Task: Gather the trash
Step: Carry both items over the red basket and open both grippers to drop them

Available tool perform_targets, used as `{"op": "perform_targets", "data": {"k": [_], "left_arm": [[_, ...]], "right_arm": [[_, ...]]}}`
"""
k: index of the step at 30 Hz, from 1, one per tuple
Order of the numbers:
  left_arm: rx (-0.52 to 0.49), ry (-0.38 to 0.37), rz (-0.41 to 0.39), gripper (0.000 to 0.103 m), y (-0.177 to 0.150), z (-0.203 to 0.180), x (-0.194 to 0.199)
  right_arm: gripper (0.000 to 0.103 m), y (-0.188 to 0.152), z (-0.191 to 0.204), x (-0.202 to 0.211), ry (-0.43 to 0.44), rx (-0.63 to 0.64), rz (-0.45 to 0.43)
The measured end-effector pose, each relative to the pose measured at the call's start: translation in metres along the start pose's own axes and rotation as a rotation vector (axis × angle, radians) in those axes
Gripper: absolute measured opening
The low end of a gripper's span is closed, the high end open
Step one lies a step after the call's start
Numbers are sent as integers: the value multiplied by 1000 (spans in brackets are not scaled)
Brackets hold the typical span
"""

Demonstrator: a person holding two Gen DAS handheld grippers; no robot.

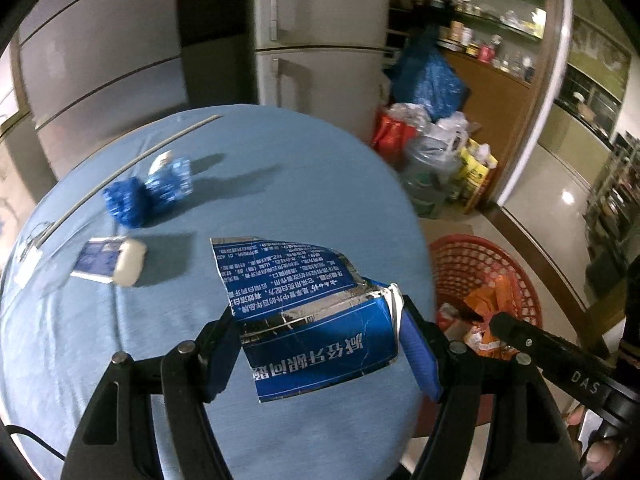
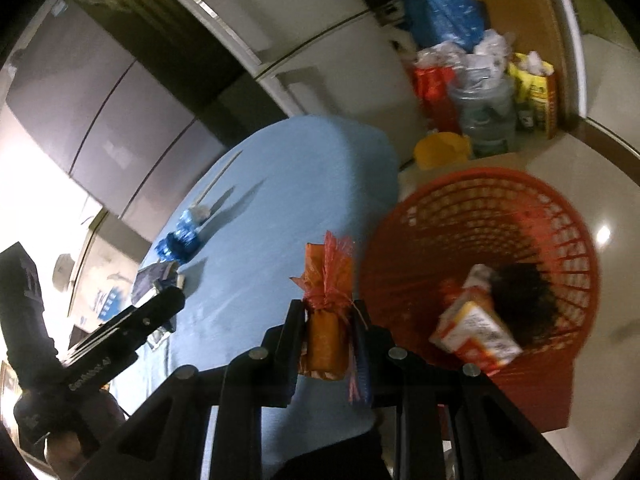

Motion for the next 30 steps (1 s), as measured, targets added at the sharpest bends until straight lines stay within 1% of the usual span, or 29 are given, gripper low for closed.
{"op": "perform_targets", "data": {"k": [10,15,18,22,30], "left_arm": [[-113,-77,10,74,8,-67,-12],[-158,-119,25,74,13,-97,-20],[-181,-130,35,74,14,-110,-24],[-197,-134,50,74,15,-119,-31],[-208,-136,81,74,17,-128,-48]], "right_arm": [[25,16,-63,27,-84,-80,-58],[25,21,-82,32,-117,-98,-63],[25,23,-94,31,-149,-99,-59],[25,27,-110,25,-174,-110,-37],[25,36,-124,11,-196,-115,-11]]}}
Point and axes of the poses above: each gripper's, at about its wrist camera, not at the fingertips, and x roughly against the way its jaws point, z to its left, y to its top, the point moved 6 cm from there along -x, roughly the way its jaws point, and after that the axes turned 8 degrees about z, right-handed, at the moved point
